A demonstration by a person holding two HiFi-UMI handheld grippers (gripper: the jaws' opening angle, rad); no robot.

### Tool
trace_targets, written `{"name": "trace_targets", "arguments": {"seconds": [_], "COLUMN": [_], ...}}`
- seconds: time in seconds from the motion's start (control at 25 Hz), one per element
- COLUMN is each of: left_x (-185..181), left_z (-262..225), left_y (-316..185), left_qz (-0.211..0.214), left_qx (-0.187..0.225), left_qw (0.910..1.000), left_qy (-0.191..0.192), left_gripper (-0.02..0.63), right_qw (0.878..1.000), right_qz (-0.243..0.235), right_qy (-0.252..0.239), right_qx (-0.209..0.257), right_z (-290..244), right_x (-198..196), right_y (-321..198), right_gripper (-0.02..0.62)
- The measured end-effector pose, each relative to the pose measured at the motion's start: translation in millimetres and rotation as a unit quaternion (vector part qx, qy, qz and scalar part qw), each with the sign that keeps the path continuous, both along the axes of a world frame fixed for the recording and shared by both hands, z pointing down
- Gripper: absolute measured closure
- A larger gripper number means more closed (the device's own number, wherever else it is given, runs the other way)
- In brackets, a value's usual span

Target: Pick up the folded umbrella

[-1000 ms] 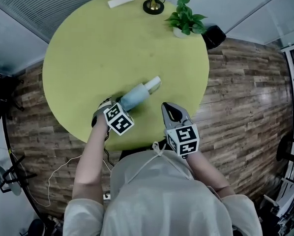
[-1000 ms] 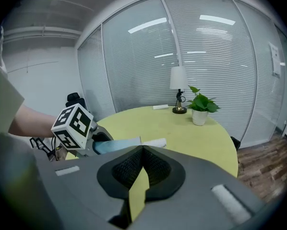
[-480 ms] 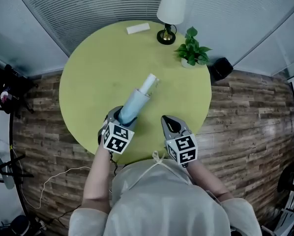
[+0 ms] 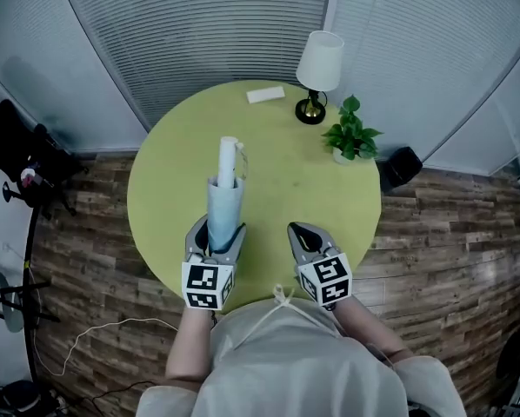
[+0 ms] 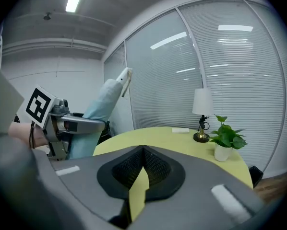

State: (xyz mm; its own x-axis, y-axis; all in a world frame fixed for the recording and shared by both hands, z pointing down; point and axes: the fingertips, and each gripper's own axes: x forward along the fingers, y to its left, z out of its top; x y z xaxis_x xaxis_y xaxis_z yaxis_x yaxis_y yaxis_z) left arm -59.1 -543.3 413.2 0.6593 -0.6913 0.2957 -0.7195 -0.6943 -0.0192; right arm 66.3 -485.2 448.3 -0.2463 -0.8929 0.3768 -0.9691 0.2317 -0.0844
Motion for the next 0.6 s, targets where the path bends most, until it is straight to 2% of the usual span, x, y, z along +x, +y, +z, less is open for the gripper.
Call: {"name": "trace_targets", "arguments": {"seconds": [0.08, 0.32, 0.6], "left_x": [-11, -32, -43], "left_z": [-17, -50, -63], "left_y": [-1, -2, 3], "left_qz": [-0.029, -0.098, -0.106], "left_qx": [0.018, 0.065, 0.085], "left_qw": [0.999, 0.9895, 0.9864], "left_qy": [0.03, 0.084, 0.093], "left_gripper": [0.311, 0.311, 0.311], "right_qw": [1.0, 0.999, 0.999], "right_qz": [-0.003, -0.006, -0.012], "right_qy": [0.0, -0.007, -0.001], "right_qx": [0.011, 0.035, 0.049], "right_z": [-8, -27, -37], "right_x": [-3, -6, -15], "right_y": [-3, -12, -12], "right_gripper": [0.595, 0.595, 0.597]}}
